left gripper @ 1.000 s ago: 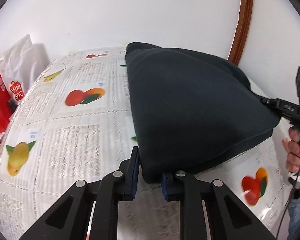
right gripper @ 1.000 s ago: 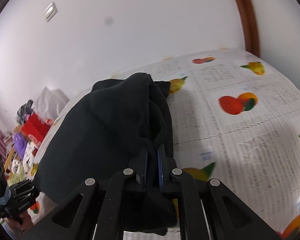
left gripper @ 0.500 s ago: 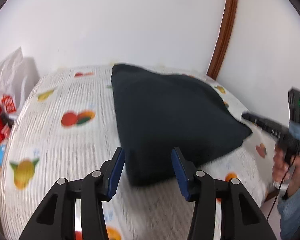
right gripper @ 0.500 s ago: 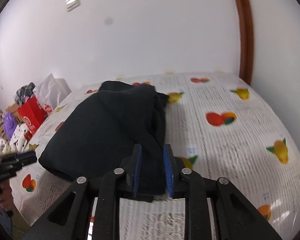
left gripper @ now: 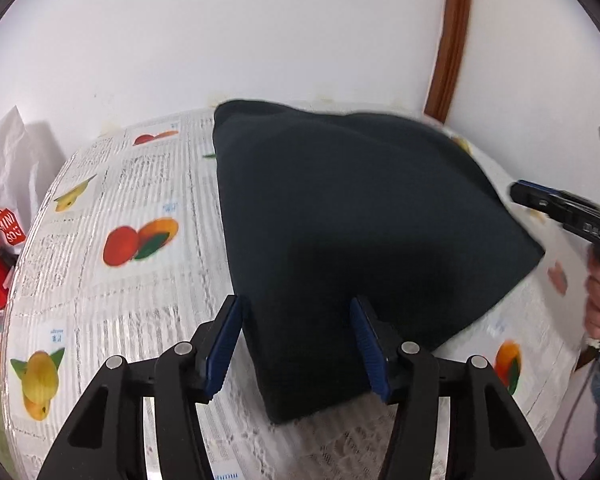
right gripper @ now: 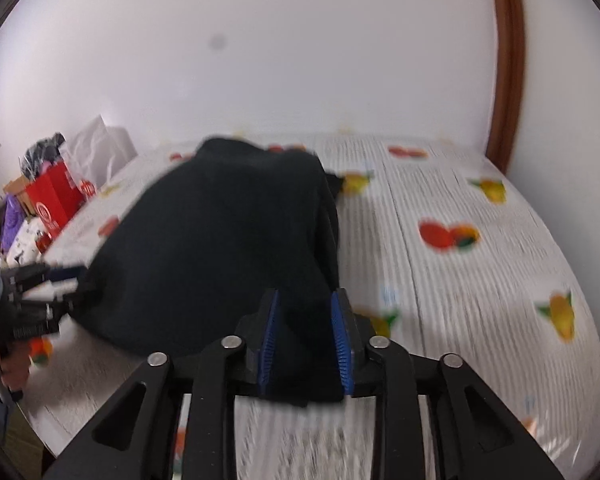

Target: Fold small clothes

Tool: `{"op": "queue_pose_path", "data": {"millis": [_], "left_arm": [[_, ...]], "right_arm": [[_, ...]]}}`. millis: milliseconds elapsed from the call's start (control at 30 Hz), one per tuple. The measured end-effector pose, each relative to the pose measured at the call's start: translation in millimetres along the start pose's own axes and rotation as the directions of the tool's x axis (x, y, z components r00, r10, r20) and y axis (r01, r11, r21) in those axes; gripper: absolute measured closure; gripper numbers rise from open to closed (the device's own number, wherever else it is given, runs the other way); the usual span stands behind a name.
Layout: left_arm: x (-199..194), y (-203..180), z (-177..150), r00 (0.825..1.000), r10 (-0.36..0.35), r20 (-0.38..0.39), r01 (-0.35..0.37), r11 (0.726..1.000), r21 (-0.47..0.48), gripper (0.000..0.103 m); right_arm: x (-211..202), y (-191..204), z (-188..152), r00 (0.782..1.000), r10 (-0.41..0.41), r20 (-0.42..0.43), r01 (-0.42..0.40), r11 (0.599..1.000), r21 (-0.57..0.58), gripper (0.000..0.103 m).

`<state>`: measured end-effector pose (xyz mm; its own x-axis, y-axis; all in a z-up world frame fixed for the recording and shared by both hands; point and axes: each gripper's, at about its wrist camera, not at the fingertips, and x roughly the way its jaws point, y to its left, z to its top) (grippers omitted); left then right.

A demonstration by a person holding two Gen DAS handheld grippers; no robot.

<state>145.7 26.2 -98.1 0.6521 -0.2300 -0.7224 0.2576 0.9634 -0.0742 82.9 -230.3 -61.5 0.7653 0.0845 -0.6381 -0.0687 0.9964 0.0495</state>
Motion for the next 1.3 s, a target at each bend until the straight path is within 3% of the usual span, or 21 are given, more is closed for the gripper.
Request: {"op": "queue_pose_path", "data": {"millis": [167, 200, 233, 300, 367, 433, 567, 600, 633, 700, 800, 867, 900, 933, 1000, 1100, 1133, 1200, 1233, 1300], "left_arm": [[16, 7, 24, 1.000, 0.002, -0.017, -0.002, 1.000, -0.027, 0.050], [21, 8, 26, 0.999, 0.007, -0.034, -0.008, 1.000, -0.027, 0.047], [26, 9, 26, 0.999, 0.003, -0.048, -0.005, 1.000, -0.026, 0.047], [28, 11, 25, 0.999, -0.016, -0.052, 0.015, 1.000, -0.024, 0.046], [25, 15, 27, 0.999, -0.024, -0.047, 0.023, 0.999, -0.027, 0.047], [23, 20, 32, 0.999, -0.014, -0.028, 0.013, 0.999, -0.035, 0.047], [28, 30, 47, 1.000, 0.000, -0.012, 0.000, 0.999, -0.053, 0.047], [31, 33, 50, 1.000, -0.003, -0.015, 0.002, 0.998, -0.060, 0.047], [33, 35, 53, 1.000, -0.010, -0.017, 0.009, 0.998, -0.068, 0.047], [39, 37, 58, 0.999, -0.028, -0.020, 0.026, 0.997, -0.075, 0.046], [52, 40, 60, 0.998, -0.046, -0.043, 0.043, 0.996, -0.081, 0.043], [61, 41, 60, 0.996, -0.065, -0.064, 0.059, 0.994, -0.096, 0.042], [64, 41, 59, 0.995, -0.069, -0.071, 0.061, 0.993, -0.101, 0.041], [66, 41, 58, 0.995, -0.065, -0.077, 0.057, 0.993, -0.101, 0.040], [68, 41, 57, 0.994, -0.063, -0.086, 0.054, 0.994, -0.098, 0.040], [69, 43, 57, 0.993, -0.076, -0.089, 0.066, 0.992, -0.104, 0.040], [69, 43, 58, 0.993, -0.073, -0.090, 0.063, 0.993, -0.102, 0.040], [69, 41, 59, 0.994, -0.065, -0.090, 0.057, 0.994, -0.094, 0.040], [69, 40, 59, 0.994, -0.060, -0.088, 0.052, 0.994, -0.091, 0.040], [67, 39, 59, 0.995, -0.052, -0.086, 0.045, 0.995, -0.088, 0.040]], "right_arm": [[51, -10, 31, 0.997, 0.049, -0.056, -0.041, 0.991, 0.130, 0.065], [68, -16, 34, 0.992, 0.091, -0.092, -0.075, 0.984, 0.159, 0.088], [72, -20, 34, 0.990, 0.104, -0.091, -0.087, 0.982, 0.168, 0.098], [72, -37, 31, 0.995, 0.075, -0.069, -0.060, 0.977, 0.205, 0.099], [71, -43, 31, 0.994, 0.021, -0.103, -0.001, 0.982, 0.189, 0.102], [65, -48, 37, 0.992, -0.033, -0.125, 0.055, 0.983, 0.173, 0.101], [55, -45, 71, 0.998, 0.012, -0.061, -0.002, 0.986, 0.167, 0.097], [62, -40, 83, 0.997, 0.038, -0.069, -0.027, 0.987, 0.155, 0.085], [68, -37, 89, 0.996, 0.052, -0.078, -0.040, 0.988, 0.151, 0.066], [88, -29, 103, 0.993, 0.070, -0.095, -0.055, 0.987, 0.148, 0.054], [119, -25, 114, 0.988, 0.061, -0.141, -0.037, 0.986, 0.163, 0.055], [145, -27, 117, 0.977, 0.099, -0.191, -0.058, 0.976, 0.209, 0.057], [160, -28, 116, 0.970, 0.113, -0.217, -0.058, 0.968, 0.245, 0.062], [164, -28, 117, 0.969, 0.122, -0.215, -0.065, 0.965, 0.255, 0.074], [157, -22, 122, 0.976, 0.143, -0.161, -0.110, 0.973, 0.203, 0.090], [118, -14, 126, 0.992, 0.116, 0.054, -0.119, 0.990, 0.074, 0.093], [120, -13, 125, 0.995, 0.092, 0.045, -0.095, 0.994, 0.061, 0.093], [145, -12, 122, 0.998, 0.027, -0.054, -0.025, 0.999, 0.044, 0.093], [159, -14, 119, 0.994, 0.015, -0.108, -0.010, 0.999, 0.051, 0.093], [162, -20, 118, 0.991, 0.041, -0.127, -0.031, 0.996, 0.079, 0.092]]}}
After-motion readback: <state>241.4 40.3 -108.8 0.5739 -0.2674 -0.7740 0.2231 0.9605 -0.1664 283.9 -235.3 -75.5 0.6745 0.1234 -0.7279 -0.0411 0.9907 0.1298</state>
